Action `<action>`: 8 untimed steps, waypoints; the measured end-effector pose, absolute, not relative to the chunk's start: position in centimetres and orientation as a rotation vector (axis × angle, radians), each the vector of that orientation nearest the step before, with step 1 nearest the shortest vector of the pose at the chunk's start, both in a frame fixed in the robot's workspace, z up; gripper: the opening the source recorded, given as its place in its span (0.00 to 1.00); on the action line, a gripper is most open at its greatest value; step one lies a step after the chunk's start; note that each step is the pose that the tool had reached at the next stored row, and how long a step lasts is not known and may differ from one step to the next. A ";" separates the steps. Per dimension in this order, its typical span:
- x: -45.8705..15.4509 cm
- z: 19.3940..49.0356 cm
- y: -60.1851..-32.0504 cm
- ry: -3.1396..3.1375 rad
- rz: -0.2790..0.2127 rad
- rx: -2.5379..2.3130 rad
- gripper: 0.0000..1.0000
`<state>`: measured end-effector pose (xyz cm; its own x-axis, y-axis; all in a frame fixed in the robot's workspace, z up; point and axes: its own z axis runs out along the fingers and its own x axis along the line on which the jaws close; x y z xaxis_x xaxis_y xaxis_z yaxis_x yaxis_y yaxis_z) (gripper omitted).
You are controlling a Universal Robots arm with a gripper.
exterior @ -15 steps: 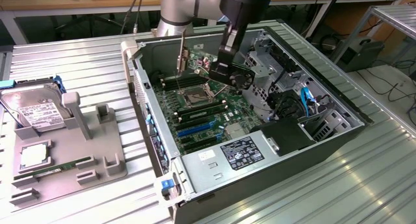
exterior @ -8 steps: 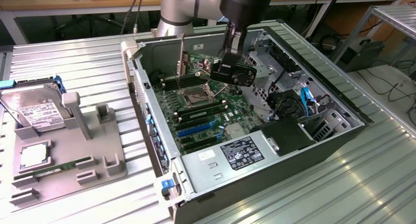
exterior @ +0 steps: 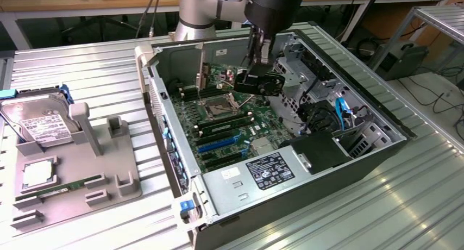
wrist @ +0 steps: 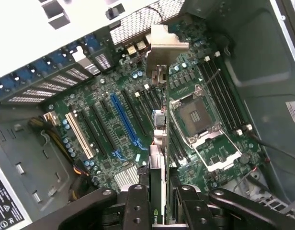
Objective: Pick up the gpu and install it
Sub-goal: 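Insert the gpu into the slot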
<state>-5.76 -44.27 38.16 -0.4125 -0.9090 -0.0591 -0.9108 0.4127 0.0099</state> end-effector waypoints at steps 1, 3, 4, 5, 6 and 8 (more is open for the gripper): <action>-5.8 38.1 -44.3 2.588 0.063 -1.700 0.26; -5.8 37.9 -44.3 2.558 0.064 -1.747 0.26; -5.8 37.9 -44.3 2.542 0.065 -1.772 0.26; -5.8 37.8 -44.3 2.529 0.065 -1.791 0.26; -5.8 37.7 -44.3 2.518 0.065 -1.807 0.26; -5.8 37.5 -44.3 2.502 0.066 -1.831 0.26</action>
<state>-5.75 -44.35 37.47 -0.3025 -0.9514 -0.0578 -0.9531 0.3024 0.0101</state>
